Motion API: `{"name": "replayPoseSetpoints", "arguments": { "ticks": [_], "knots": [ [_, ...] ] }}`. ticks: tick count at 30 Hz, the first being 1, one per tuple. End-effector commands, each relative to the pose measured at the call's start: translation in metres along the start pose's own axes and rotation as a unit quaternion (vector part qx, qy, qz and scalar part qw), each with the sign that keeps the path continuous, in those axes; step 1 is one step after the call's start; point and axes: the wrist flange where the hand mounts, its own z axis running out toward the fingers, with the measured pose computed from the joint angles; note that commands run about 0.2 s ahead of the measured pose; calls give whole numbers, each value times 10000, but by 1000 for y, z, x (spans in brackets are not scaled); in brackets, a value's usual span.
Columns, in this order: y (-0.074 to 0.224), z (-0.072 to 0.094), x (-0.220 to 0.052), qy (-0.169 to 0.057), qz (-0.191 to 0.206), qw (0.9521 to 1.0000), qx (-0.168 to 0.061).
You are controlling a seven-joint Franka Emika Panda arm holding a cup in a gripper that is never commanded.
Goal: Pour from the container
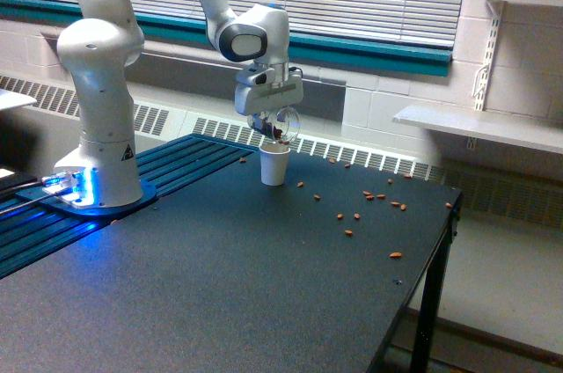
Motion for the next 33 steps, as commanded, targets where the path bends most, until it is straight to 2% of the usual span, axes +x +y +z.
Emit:
{"name": "replayPoseSetpoints", "arguments": {
  "ticks": [1, 9, 22, 33],
  "knots": [
    [0, 0, -9, -47, 77, 9999, 60],
    [3, 2, -15, -128, 152, 9998, 92],
    [12, 13, -33, -517, 276, 9982, 157],
    [22, 21, -28, -433, 365, 9984, 52]
  ]
}}
